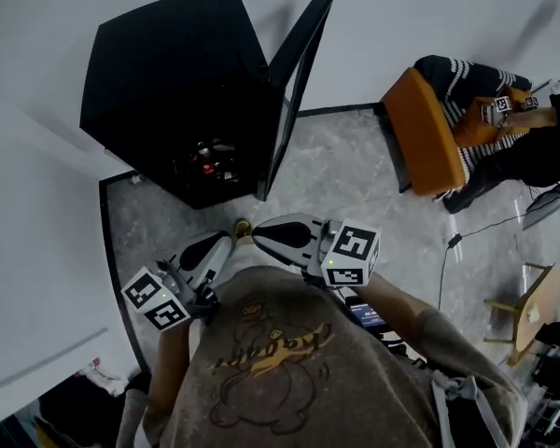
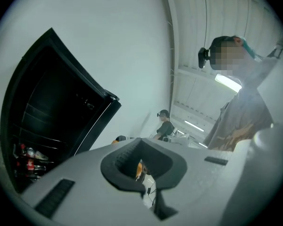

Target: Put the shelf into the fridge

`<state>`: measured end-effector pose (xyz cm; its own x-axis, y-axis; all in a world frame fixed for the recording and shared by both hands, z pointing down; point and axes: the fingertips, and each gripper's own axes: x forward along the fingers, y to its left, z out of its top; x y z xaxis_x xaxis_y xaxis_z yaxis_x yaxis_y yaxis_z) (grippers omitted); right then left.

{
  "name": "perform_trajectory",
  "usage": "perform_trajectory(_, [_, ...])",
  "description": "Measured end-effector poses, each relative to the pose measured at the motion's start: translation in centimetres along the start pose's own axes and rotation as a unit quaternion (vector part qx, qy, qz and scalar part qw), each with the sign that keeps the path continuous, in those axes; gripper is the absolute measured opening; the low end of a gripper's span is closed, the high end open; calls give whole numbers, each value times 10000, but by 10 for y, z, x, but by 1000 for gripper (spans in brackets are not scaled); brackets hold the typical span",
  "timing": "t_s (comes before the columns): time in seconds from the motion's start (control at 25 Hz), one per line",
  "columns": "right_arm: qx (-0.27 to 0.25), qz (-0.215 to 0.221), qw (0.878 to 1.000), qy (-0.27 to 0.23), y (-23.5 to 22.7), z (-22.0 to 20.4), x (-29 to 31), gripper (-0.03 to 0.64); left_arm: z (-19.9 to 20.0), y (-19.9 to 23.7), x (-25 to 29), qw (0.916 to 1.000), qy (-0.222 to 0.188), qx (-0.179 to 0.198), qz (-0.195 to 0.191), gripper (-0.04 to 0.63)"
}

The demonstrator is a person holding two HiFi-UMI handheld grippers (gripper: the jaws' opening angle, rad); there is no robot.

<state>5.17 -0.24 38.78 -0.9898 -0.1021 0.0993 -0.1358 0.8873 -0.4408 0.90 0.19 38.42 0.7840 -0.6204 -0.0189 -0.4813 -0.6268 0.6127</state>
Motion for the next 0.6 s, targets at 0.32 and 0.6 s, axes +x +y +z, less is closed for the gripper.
perform_trajectory(0.32, [-59,146,9998,100,10,-2,-8,21,-11,-4,-1,9982,337,479,98,5])
perform_trajectory(0.6, [-73,172,9996,218,7,-6,-15,21,-24,10,-6,9953,514,666,478,5])
